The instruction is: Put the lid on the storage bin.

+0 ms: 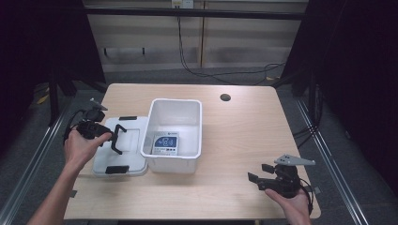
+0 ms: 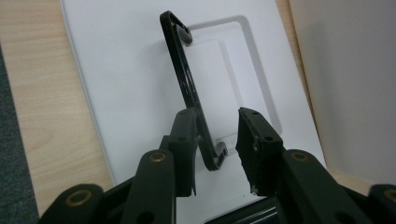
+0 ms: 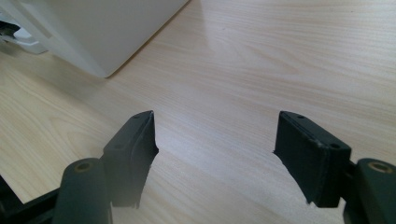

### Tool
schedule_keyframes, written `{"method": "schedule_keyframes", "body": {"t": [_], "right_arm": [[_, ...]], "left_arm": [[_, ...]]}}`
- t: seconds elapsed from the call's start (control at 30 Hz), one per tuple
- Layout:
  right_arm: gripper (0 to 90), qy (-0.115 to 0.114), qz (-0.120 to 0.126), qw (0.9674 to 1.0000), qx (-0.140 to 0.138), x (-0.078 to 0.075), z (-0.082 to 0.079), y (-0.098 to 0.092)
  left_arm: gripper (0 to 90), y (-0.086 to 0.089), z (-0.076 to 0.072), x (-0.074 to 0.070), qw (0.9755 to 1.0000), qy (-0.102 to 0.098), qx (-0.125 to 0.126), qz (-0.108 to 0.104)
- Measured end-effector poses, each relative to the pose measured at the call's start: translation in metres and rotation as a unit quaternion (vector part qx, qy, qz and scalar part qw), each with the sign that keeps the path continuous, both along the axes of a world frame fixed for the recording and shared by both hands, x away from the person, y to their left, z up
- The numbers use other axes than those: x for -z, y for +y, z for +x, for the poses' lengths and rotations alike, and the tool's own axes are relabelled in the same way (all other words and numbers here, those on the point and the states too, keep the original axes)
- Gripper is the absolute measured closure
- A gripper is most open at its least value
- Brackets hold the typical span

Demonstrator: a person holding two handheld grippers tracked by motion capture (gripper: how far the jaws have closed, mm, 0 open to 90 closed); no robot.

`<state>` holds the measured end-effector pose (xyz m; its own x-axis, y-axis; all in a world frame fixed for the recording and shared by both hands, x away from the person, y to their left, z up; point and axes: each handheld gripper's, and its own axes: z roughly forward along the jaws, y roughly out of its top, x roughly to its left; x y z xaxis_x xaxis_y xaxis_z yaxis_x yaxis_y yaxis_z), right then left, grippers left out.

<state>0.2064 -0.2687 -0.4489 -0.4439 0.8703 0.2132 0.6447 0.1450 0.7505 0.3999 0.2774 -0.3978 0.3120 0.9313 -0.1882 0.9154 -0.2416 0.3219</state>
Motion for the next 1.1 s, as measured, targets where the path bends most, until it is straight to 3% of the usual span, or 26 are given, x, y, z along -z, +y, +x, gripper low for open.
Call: {"method": "schedule_keyframes", "body": {"t": [0.13,0.33,0.6,0.7,1.1], "right_arm": [[28.4,-0.001,0.001,1.0,0.0,0.0,0.0,0.0],[28.2,0.001,0.001,1.0,-0.001,0.0,0.0,0.0],[28.1,0.002,0.001,1.0,-0.003,0.001,0.001,0.0],[28.1,0.003,0.0,1.0,-0.002,0.001,0.001,0.001],[27.7,0.005,-0.002,1.0,-0.006,0.001,0.001,0.001]], "left_arm": [[68.0,-0.002,0.007,0.002,0.9997,0.006,-0.01,0.02],[70.2,-0.003,0.015,0.006,0.9991,0.021,-0.021,0.029],[72.3,-0.004,0.023,0.013,0.9983,0.036,-0.033,0.032],[76.8,-0.005,0.025,0.013,0.9982,0.035,-0.039,0.029],[78.5,-0.014,0.03,0.018,0.997,0.045,-0.049,0.039]]}}
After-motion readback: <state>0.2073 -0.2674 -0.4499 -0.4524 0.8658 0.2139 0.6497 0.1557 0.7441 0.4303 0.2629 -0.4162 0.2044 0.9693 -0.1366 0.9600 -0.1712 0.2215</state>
